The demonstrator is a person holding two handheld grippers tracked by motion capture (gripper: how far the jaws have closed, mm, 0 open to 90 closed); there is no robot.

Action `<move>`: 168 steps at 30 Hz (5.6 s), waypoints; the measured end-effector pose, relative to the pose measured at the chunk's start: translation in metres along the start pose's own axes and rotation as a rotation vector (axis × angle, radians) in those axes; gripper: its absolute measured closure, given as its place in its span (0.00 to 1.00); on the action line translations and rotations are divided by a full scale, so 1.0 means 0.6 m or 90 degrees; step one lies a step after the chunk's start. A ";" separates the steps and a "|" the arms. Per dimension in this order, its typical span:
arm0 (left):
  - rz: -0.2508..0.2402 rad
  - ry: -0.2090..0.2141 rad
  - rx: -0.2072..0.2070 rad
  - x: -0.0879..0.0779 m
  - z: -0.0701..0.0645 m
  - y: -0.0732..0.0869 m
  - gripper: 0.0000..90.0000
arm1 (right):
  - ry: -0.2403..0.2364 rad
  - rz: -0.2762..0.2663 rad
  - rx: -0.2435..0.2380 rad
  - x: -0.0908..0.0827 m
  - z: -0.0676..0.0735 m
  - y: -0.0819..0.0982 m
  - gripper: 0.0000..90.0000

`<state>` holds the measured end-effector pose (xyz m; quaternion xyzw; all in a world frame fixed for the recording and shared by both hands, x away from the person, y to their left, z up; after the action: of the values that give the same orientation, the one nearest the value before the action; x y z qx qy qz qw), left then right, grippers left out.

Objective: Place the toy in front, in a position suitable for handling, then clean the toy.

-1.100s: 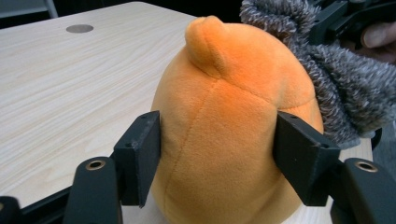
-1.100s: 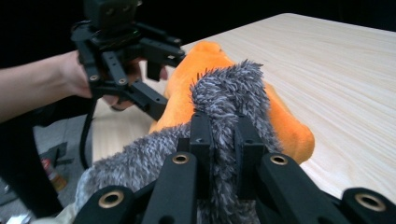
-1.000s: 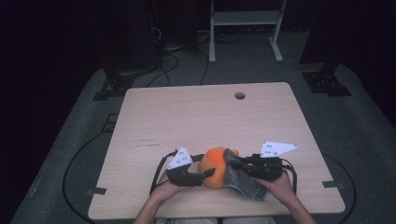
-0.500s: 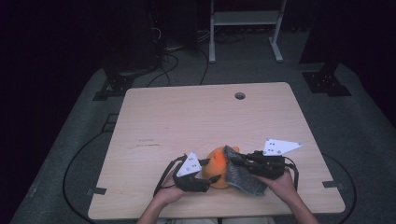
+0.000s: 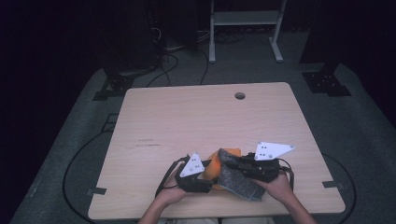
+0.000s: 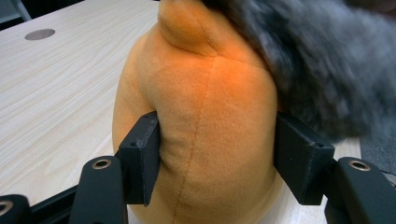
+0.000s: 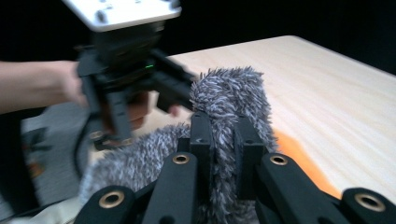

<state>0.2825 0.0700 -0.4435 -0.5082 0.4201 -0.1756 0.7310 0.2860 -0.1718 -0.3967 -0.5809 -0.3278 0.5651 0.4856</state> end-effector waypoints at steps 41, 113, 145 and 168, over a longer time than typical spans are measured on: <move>0.014 0.052 0.139 -0.026 -0.011 0.010 0.40 | -0.029 -0.053 0.174 -0.058 -0.080 0.040 0.90; -0.007 -0.036 0.039 -0.006 -0.010 -0.024 0.43 | -0.006 -0.063 0.097 -0.064 -0.039 0.014 0.90; -0.029 0.018 0.001 -0.013 -0.003 -0.029 0.26 | 0.061 0.022 0.103 -0.060 -0.052 0.042 0.90; -0.037 -0.008 0.020 -0.020 -0.002 -0.043 0.43 | -0.034 -0.047 0.059 -0.046 -0.016 0.007 0.90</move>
<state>0.2789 0.0663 -0.4155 -0.5097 0.3974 -0.2004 0.7363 0.2907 -0.2005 -0.3921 -0.5297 -0.3355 0.5766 0.5237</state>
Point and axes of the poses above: each handheld gripper's, and its own axes: x roughly forward along the jaws, y roughly out of its underside, z roughly to its left, the point moved 1 cm from there along x, roughly forward along the jaws, and after that the axes turned 13 degrees about -y, right-handed, at the moved point
